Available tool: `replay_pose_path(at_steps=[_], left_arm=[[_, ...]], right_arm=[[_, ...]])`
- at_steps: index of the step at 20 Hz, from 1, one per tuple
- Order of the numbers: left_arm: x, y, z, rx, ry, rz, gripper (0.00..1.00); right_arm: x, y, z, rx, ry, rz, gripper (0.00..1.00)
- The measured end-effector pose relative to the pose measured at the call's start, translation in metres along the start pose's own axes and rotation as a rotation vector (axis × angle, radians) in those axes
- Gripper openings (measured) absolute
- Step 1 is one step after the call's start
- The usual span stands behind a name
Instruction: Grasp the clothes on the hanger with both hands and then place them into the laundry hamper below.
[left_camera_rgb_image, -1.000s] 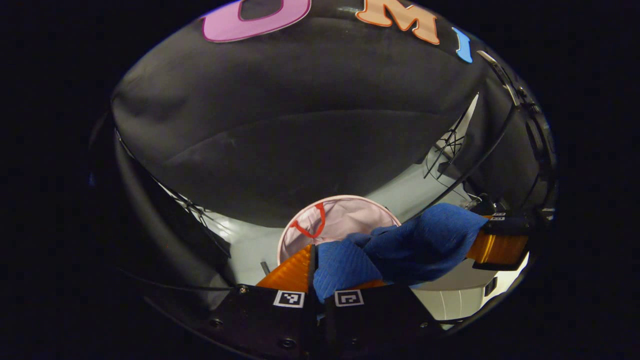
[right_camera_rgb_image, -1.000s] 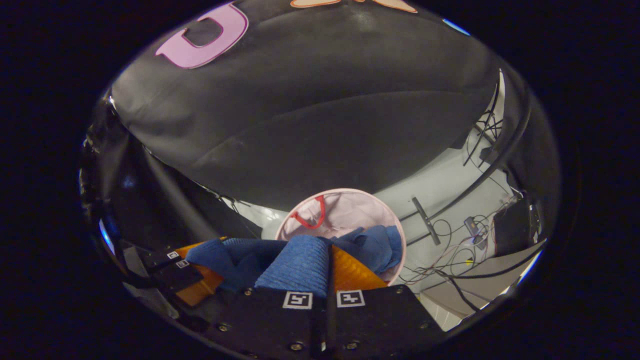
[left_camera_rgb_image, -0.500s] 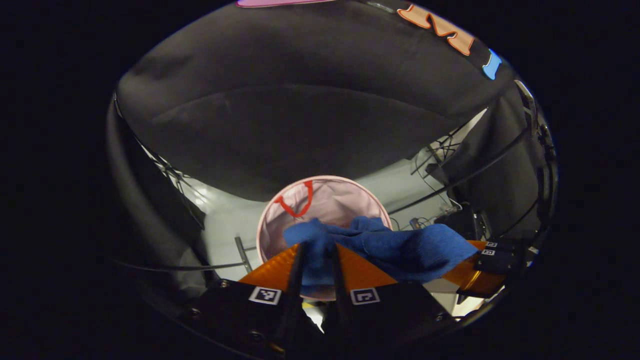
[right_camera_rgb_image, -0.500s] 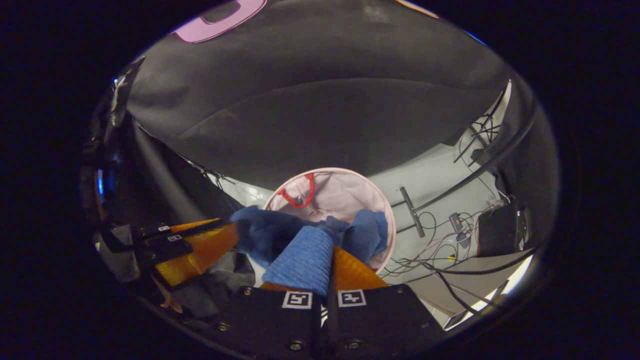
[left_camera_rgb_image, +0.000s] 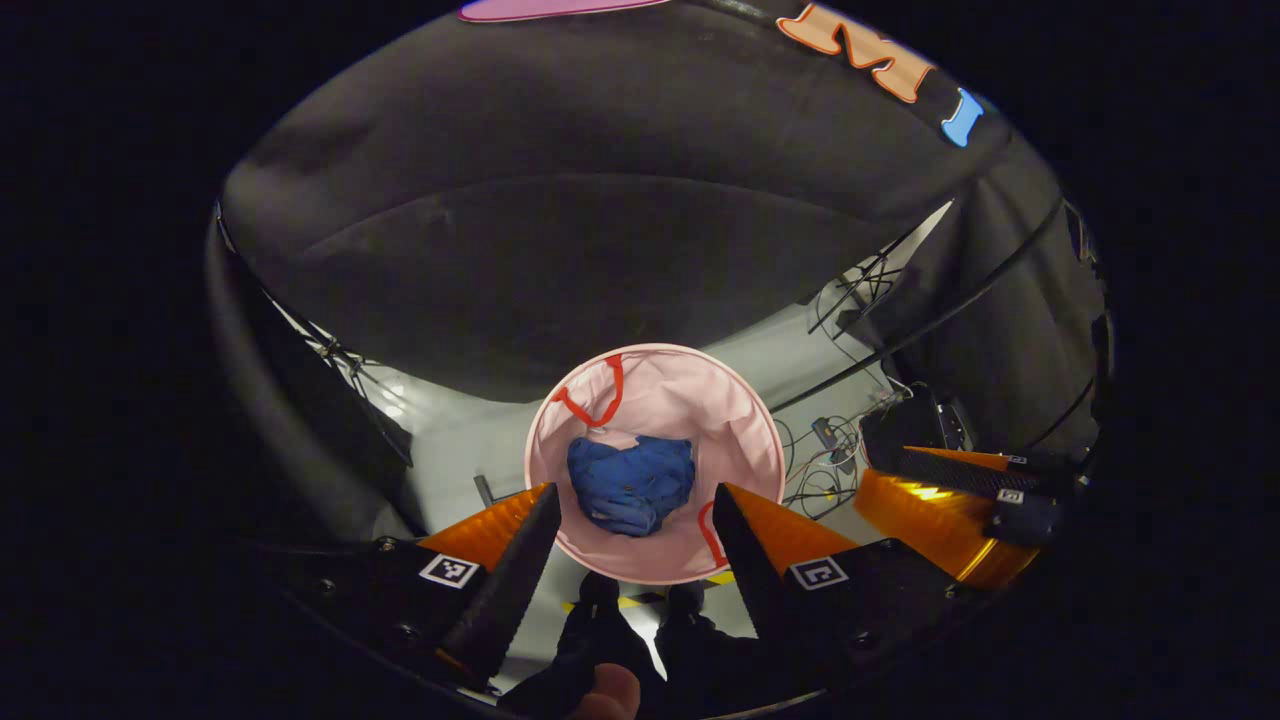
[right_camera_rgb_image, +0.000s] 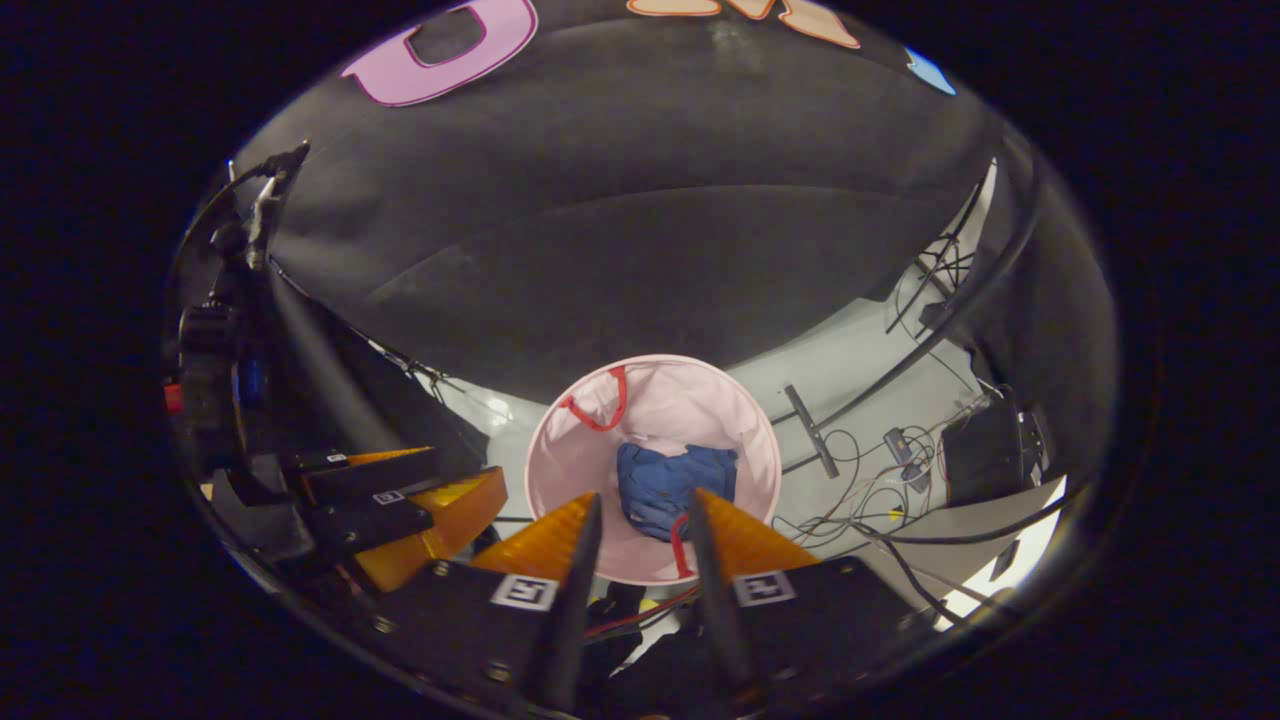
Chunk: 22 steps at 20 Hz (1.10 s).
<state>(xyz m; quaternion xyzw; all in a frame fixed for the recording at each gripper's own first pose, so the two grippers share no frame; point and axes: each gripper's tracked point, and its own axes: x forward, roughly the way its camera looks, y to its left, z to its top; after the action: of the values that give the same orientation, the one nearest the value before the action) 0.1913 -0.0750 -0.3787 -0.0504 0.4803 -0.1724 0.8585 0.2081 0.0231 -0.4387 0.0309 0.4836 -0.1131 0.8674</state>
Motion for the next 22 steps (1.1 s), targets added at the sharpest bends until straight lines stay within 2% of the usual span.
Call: replay_pose_path(at_steps=[2, 7, 10, 22], left_arm=[[-0.006, 0.002, -0.002, 0.017, -0.010, 0.013, 0.97], [-0.031, 0.017, -0.008, 0.072, -0.034, 0.092, 0.99], [-0.053, 0.016, -0.018, 0.058, -0.054, 0.116, 0.99], [-0.161, -0.018, -0.077, 0.037, -0.195, 0.222, 0.99]], right_arm=[[-0.007, -0.004, -0.006, 0.012, -0.011, -0.034, 1.00], [-0.030, -0.014, -0.009, 0.040, -0.055, -0.051, 1.00], [-0.052, -0.031, -0.013, 0.033, -0.084, -0.058, 1.00], [-0.153, -0.062, -0.080, 0.055, -0.182, -0.004, 1.00]])
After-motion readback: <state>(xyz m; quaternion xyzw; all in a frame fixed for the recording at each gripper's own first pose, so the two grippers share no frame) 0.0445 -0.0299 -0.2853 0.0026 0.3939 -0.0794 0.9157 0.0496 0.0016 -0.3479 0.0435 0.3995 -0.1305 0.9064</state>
